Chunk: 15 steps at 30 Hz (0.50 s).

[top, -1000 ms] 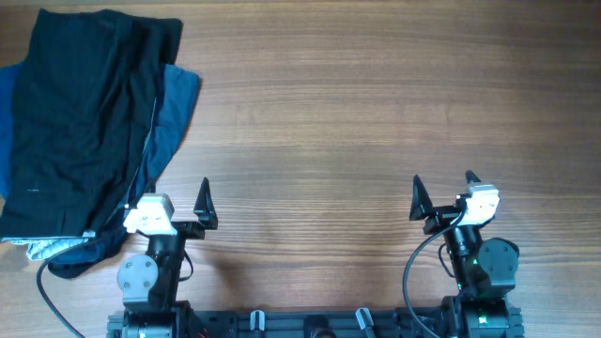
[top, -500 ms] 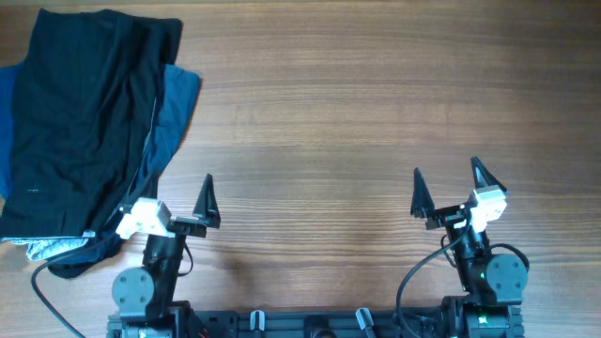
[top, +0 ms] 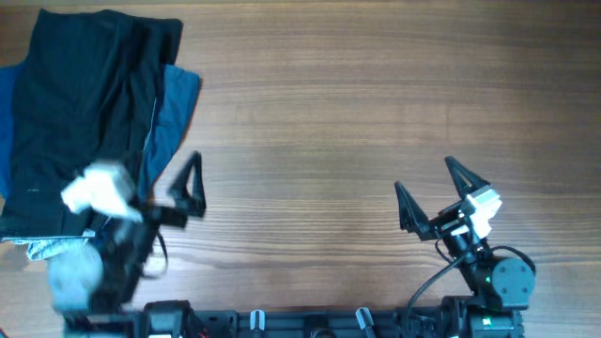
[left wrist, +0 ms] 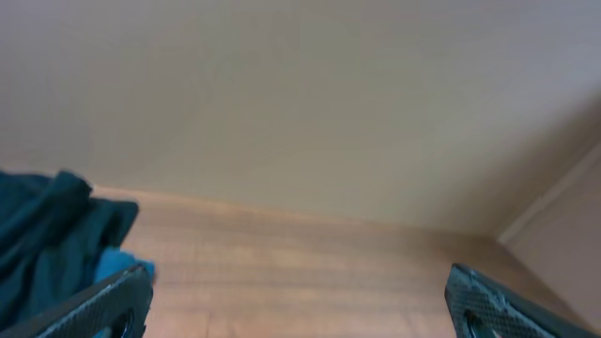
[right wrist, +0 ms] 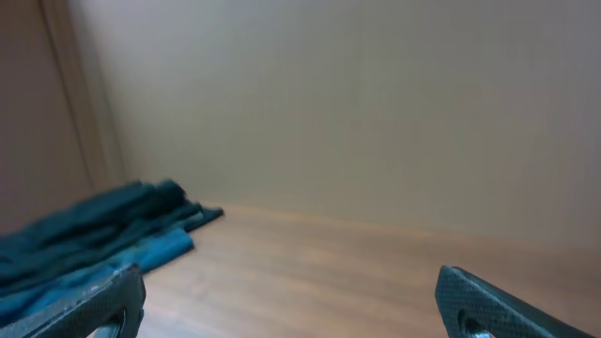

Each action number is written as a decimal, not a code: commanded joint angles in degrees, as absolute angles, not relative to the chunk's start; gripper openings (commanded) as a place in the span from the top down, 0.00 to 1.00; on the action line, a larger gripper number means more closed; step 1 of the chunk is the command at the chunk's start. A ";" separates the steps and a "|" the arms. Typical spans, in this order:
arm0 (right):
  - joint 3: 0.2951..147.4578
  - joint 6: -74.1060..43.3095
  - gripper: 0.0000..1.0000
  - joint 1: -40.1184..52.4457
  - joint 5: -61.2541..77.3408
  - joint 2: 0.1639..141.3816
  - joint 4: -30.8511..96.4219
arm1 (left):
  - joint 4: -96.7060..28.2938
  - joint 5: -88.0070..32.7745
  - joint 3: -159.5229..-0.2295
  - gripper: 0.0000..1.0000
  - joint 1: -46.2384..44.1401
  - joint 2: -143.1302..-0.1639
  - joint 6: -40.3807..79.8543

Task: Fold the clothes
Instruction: 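Reach the left gripper to the black shorts on the pile and grasp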

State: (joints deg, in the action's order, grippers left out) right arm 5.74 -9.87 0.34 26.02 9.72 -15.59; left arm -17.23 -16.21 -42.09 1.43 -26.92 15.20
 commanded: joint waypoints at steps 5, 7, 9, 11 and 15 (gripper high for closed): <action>32.42 -8.75 0.00 0.58 30.61 33.95 -16.71 | -21.39 -21.76 -76.79 0.00 1.06 -64.51 15.25; 40.84 -8.71 0.00 0.58 32.29 43.70 -16.53 | -23.55 -21.89 -87.29 0.01 0.95 -73.17 14.87; 47.94 -8.49 0.00 0.58 33.56 51.94 -16.45 | -24.29 -21.78 -96.12 0.00 0.95 -79.85 13.04; 54.68 -8.58 0.00 0.58 34.92 60.80 -16.49 | -24.34 -20.25 -103.85 0.00 0.97 -86.00 10.37; 61.56 -9.19 0.00 0.58 42.44 73.36 -16.84 | -31.42 -19.27 -107.90 0.00 1.48 -90.89 6.48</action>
